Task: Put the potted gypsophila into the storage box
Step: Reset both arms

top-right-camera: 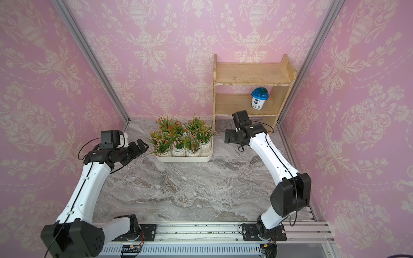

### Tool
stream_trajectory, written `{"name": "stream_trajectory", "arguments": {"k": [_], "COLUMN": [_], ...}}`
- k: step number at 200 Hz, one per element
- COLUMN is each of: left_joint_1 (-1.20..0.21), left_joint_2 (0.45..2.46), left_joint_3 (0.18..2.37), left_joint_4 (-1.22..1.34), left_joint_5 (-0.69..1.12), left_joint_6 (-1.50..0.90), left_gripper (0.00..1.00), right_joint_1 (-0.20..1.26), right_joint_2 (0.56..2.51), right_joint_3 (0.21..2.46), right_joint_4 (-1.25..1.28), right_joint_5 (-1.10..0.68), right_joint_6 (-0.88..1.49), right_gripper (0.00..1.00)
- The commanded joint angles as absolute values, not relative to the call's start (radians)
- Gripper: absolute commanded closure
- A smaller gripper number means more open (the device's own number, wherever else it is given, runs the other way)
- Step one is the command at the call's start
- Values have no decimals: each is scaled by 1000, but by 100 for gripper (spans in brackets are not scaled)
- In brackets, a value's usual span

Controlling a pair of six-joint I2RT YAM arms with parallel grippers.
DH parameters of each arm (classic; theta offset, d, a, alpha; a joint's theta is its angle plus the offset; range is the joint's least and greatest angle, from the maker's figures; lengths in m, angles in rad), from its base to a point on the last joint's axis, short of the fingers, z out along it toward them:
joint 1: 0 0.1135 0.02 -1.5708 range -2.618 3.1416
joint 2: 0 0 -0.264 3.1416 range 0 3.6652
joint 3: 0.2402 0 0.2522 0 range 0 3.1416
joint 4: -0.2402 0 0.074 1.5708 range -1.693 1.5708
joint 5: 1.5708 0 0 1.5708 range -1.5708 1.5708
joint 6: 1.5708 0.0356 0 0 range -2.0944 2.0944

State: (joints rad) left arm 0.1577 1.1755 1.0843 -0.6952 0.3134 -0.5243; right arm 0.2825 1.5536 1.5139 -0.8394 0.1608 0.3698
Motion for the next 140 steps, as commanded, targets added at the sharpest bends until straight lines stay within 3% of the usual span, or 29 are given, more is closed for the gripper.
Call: {"name": "stream_trajectory", "arguments": {"k": [1,70,115,140], "left_joint_1": [192,192,191,191], "left_joint_2": [1148,970,932,904], "left_joint_3": [1032,777,714,614], "left_joint_4": [-501,-137,-100,13], "left_joint_5": [403,118,53,39], "left_joint_6": [-551,-424,-277,-251], "left_gripper": [1,1,1,1], "right_joint_1": [252,177,115,70], "right_joint_2": [1463,1287,1175,1173], "right_joint_3": [1428,1228,1054,991], "right_joint_4": [-762,-711,-560,-517], "right_joint_5": [248,275,238,130], "right_joint_6": [389,326,240,218], "right_gripper": [0,0,0,0]}}
